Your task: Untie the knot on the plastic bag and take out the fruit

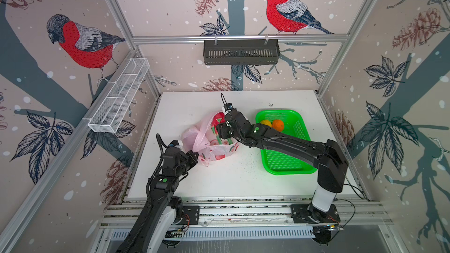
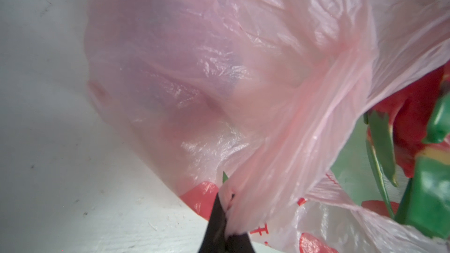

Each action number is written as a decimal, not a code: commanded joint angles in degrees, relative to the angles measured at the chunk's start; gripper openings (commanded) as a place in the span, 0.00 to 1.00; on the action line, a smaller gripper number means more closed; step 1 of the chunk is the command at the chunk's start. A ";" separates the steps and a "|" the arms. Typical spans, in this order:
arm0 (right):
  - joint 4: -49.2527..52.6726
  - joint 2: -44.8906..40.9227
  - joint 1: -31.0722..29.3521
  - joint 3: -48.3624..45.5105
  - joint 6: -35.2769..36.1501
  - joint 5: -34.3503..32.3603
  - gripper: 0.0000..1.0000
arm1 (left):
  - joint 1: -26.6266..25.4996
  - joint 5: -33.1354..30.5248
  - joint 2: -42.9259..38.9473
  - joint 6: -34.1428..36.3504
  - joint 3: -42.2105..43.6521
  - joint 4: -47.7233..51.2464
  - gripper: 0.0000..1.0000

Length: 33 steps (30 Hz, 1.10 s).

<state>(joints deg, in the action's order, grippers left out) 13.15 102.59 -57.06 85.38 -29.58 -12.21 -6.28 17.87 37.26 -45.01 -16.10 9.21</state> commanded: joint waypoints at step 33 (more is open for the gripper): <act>-11.30 -1.72 -1.25 3.34 0.57 -2.12 0.24 | -0.13 -1.17 2.39 -2.97 2.08 -10.99 0.00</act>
<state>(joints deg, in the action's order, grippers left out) 5.96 102.15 -57.76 89.10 -29.61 -15.35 -6.48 17.76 38.76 -47.16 -13.96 3.62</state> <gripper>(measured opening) 0.678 0.048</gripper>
